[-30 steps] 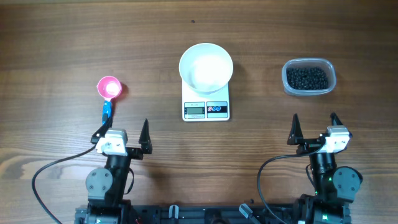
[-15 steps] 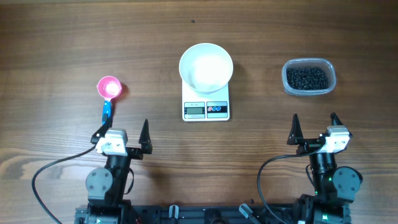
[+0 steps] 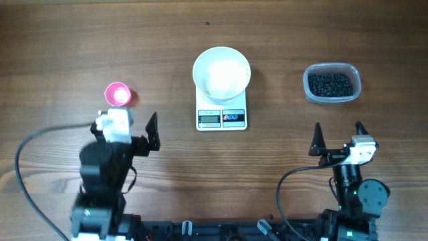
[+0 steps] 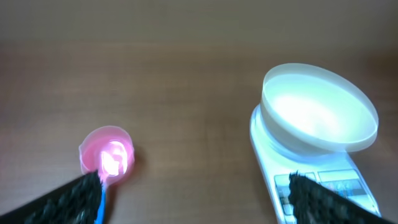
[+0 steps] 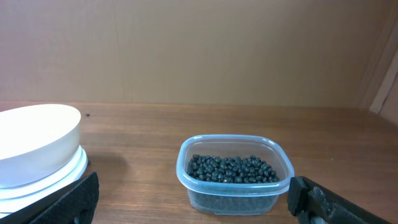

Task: Scoop item into bowl and weigh 150g on scale
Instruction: 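Reach the left gripper to the pink scoop and grasp its blue handle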

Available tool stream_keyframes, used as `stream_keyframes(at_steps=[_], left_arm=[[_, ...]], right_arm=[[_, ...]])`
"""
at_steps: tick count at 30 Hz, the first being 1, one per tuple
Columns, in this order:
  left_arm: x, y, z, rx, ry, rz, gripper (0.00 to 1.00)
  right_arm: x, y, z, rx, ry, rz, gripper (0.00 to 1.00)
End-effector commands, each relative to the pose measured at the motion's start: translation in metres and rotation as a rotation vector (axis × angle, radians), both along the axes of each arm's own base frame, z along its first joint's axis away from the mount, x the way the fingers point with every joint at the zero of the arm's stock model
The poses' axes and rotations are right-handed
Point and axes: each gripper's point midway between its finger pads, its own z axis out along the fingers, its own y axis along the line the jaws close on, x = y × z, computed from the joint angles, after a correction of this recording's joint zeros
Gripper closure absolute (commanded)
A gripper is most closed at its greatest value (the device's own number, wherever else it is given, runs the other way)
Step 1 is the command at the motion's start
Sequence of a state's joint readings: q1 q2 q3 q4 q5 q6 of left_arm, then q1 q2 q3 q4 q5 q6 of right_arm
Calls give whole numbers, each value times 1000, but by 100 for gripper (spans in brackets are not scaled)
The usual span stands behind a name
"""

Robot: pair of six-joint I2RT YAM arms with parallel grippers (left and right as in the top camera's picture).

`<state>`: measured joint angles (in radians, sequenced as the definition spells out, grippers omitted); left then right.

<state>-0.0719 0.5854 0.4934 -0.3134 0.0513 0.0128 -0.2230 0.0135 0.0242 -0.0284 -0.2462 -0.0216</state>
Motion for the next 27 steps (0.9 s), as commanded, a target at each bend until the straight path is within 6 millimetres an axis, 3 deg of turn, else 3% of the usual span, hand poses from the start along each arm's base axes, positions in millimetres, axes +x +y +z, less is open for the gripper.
stream_keyframes(at_steps=[1,4,7,9,11,15,17,23,27], left_arm=[[23,3,29,-21,112,23,0],[45,15,33,-40,274,53,0],[64,10,21,-104,361,-2,0],[72,12,3,-92,410,-4,0],[84,27,-24,-89,473,34,0],[107,102,-84,-191,566,252,19],[118,128,-106,-208,565,305,26],[140,147,-167,-165,595,302,32],[148,150,-185,-164,591,302,40]], right_arm=[[0,1,3,-6,-15,4,0],[0,1,3,-6,-15,4,0],[0,1,3,-5,-15,4,0],[0,1,3,-6,-15,4,0],[0,1,3,-5,-15,4,0],[0,1,3,-5,-15,4,0],[0,1,3,-5,-15,4,0],[0,1,3,-6,-15,4,0],[0,1,3,-5,-15,4,0]])
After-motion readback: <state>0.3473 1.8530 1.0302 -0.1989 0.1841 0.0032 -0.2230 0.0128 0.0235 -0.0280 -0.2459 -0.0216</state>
